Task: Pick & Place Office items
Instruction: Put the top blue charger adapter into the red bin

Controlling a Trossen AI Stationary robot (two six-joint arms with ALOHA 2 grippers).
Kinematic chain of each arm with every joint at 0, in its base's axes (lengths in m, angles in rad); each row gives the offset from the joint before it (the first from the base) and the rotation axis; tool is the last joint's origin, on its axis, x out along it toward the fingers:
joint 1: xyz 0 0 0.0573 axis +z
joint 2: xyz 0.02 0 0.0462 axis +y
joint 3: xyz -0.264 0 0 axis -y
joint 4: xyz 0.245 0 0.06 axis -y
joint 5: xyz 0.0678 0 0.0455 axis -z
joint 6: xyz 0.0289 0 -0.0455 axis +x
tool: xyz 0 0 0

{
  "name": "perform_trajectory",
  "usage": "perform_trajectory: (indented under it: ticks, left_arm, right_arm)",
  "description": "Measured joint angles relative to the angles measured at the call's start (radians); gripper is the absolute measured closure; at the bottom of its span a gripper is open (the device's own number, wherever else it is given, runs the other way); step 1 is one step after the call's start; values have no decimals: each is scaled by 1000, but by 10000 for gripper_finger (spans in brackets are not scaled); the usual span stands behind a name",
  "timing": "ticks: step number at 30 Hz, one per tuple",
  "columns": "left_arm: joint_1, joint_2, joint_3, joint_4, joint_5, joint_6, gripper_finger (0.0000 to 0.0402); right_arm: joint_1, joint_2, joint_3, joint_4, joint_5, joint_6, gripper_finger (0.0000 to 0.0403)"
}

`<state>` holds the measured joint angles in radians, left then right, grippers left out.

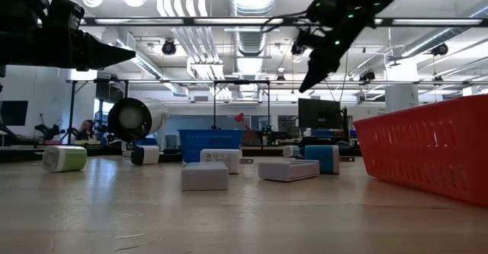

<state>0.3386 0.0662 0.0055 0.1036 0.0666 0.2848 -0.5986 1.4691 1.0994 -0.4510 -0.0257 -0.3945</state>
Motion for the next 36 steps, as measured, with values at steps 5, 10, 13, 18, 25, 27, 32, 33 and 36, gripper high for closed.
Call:
perform_trajectory:
  ticks: [5,10,13,18,25,27,32,33,36]
  left_arm:
    - [0,0,0,-1,0,-4,394]
    - [0,0,0,-8,0,-5,391]
    - [0,0,0,-8,0,-8,391]
    - [0,0,0,-13,0,-11,395]
    - [0,0,0,-31,0,-31,392]
    - [0,0,0,-37,0,-31,391]
    - [0,3,0,-38,0,-34,394]
    - [0,3,0,-39,0,-34,394]
    - [0,3,0,-39,0,-34,395]
  right_arm:
    - [-64,218,257,-221,0,-44,394]
    - [-86,394,453,-447,3,-247,385]
    - [-83,478,529,-507,7,-341,361]
    - [-89,582,622,-517,41,-419,299]
    - [-86,668,701,-551,78,-542,195]
    - [-87,680,706,-568,78,-578,172]
    - [-87,694,698,-567,79,-653,156]
    - [-87,694,694,-558,78,-657,156]
    - [-88,694,676,-525,77,-661,160]
